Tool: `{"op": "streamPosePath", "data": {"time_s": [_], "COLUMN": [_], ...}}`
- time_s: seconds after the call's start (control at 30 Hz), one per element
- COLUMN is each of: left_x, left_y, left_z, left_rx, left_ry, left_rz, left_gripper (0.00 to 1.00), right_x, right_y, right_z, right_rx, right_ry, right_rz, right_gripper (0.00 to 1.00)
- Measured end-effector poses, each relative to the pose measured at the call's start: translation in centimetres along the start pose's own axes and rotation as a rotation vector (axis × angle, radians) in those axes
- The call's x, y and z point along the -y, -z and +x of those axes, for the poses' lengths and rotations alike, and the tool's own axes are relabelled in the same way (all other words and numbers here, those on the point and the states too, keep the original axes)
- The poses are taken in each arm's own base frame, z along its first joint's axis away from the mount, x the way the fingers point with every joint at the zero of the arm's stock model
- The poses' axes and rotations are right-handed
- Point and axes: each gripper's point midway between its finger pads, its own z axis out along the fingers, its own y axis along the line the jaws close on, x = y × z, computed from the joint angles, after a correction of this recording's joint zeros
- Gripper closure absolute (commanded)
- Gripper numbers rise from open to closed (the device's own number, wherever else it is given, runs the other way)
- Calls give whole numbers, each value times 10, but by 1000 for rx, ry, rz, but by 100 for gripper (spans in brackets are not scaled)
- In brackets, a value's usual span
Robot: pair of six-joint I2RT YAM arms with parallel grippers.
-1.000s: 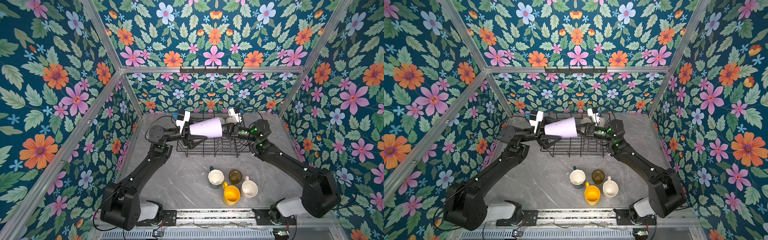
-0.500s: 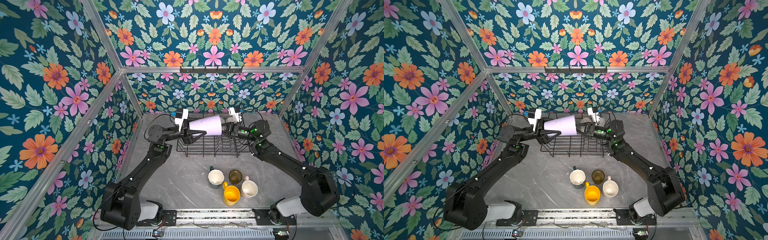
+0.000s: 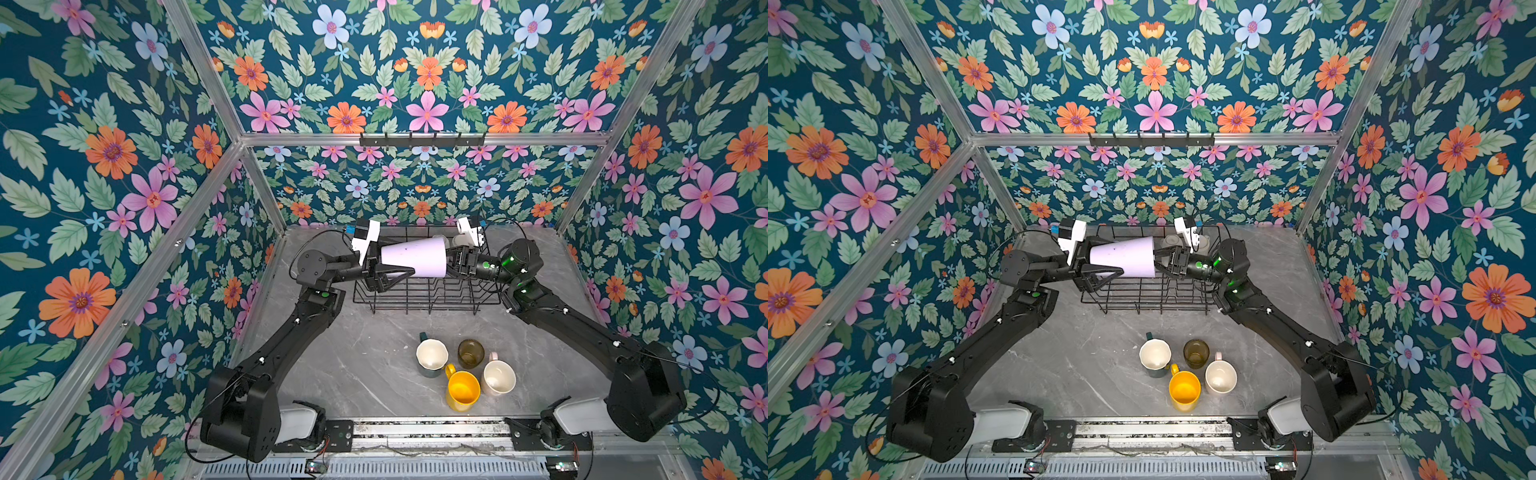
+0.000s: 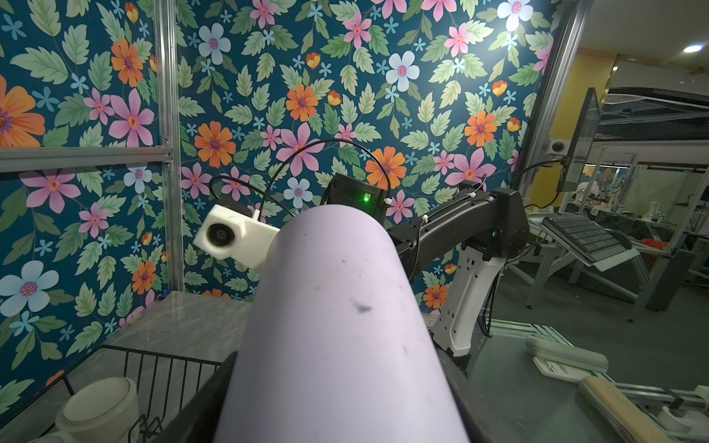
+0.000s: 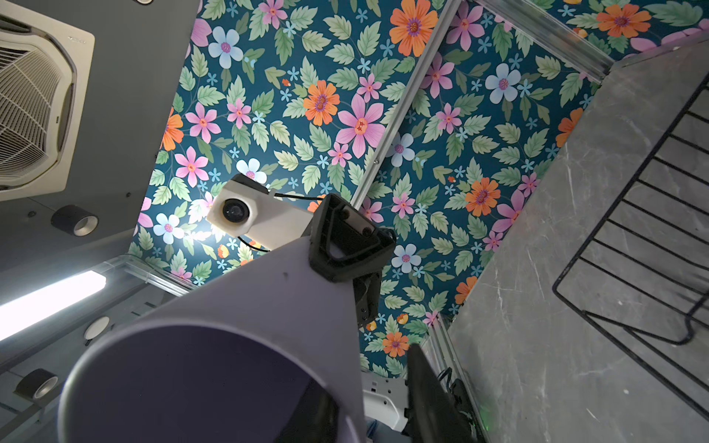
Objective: Load cups into a dish rack
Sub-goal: Place the cup upside down at the dish rack.
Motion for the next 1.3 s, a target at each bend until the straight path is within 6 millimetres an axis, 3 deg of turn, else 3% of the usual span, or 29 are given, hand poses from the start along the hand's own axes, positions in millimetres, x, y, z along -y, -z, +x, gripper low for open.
{"op": "streamPosePath", "data": {"time_s": [0.17,0.3,0.43,0.57,0.7,0.8,1.0,1.13,1.3], "left_x": [0,-15,-47,-92,-138,-161,-188,-202,-221], "left_y": [1,-1,1,6,14,21,34,30,26], "left_z": [-6,-19,-22,-10,-1,8,34,46,76], "left_rx": [-5,-21,-61,-141,-246,-327,-481,-566,-702], "left_ry": [-24,-68,-73,-10,38,63,118,121,132], "left_rz": [-19,-120,-275,-461,-665,-784,-941,-993,-1054], "left_gripper": [100,100,100,100,100,100,100,100,100], "right_x": [6,6,3,9,17,24,32,35,41], "right_y": [18,41,66,97,119,130,140,144,148], "right_z": [-5,-11,-9,-8,-3,-2,0,6,14], "right_rx": [50,138,215,302,358,387,415,408,395], "right_ry": [4,49,124,184,214,226,234,248,259], "right_rz": [63,193,342,503,603,656,701,710,722], "right_gripper": [40,22,14,7,3,3,3,3,3]}}
